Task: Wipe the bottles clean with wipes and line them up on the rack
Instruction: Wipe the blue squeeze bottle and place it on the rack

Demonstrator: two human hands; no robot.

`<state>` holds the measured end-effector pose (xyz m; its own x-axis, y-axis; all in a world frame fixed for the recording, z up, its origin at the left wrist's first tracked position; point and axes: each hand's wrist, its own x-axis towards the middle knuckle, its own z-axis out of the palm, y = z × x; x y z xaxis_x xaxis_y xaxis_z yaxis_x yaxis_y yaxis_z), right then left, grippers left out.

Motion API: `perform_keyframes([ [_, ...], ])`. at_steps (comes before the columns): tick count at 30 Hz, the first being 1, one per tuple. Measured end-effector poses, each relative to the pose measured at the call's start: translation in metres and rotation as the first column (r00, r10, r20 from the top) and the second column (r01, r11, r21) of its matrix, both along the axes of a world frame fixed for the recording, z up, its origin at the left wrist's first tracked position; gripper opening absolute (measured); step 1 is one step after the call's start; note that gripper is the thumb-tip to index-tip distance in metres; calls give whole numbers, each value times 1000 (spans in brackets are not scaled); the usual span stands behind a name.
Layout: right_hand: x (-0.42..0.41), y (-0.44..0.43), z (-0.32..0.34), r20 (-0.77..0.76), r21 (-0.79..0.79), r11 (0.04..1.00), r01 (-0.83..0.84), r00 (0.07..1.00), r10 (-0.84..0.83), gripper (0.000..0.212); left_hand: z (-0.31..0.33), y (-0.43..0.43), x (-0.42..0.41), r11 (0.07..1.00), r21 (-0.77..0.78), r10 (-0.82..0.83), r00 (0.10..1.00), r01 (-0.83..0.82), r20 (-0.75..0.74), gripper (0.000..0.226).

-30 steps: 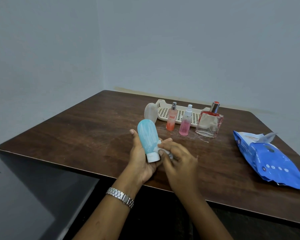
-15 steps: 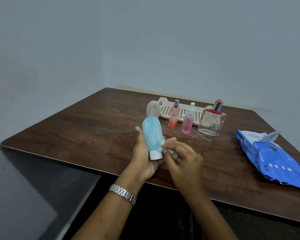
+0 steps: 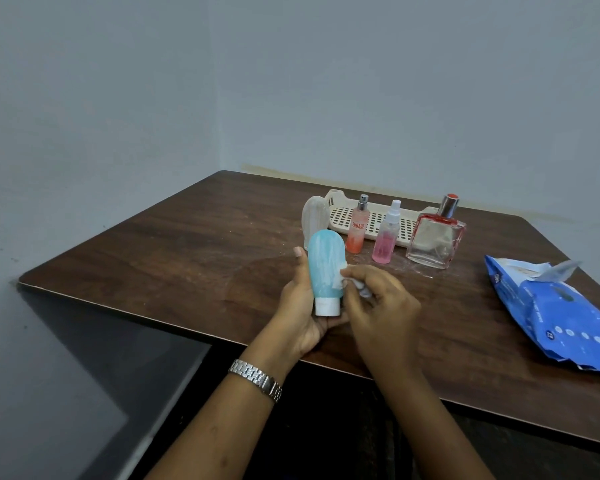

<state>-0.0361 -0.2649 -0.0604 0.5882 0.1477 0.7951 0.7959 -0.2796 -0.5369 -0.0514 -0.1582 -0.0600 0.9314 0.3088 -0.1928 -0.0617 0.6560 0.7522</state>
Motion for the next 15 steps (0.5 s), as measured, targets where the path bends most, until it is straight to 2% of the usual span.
perform_keyframes([
  [4, -6, -3, -9, 56, -57, 998, -6, 998, 9, 16, -3, -2, 1, 997, 37, 65, 998, -66, 27, 69],
  [10, 1, -1, -3, -38, -29, 999, 38, 998, -39, 19, 0, -6, -1, 998, 68, 16, 1000, -17, 22, 71],
  [15, -11, 1, -3, -100, -39, 998, -44, 994, 40, 40, -5, 1, 1, 996, 89, -8, 999, 3, 48, 76],
])
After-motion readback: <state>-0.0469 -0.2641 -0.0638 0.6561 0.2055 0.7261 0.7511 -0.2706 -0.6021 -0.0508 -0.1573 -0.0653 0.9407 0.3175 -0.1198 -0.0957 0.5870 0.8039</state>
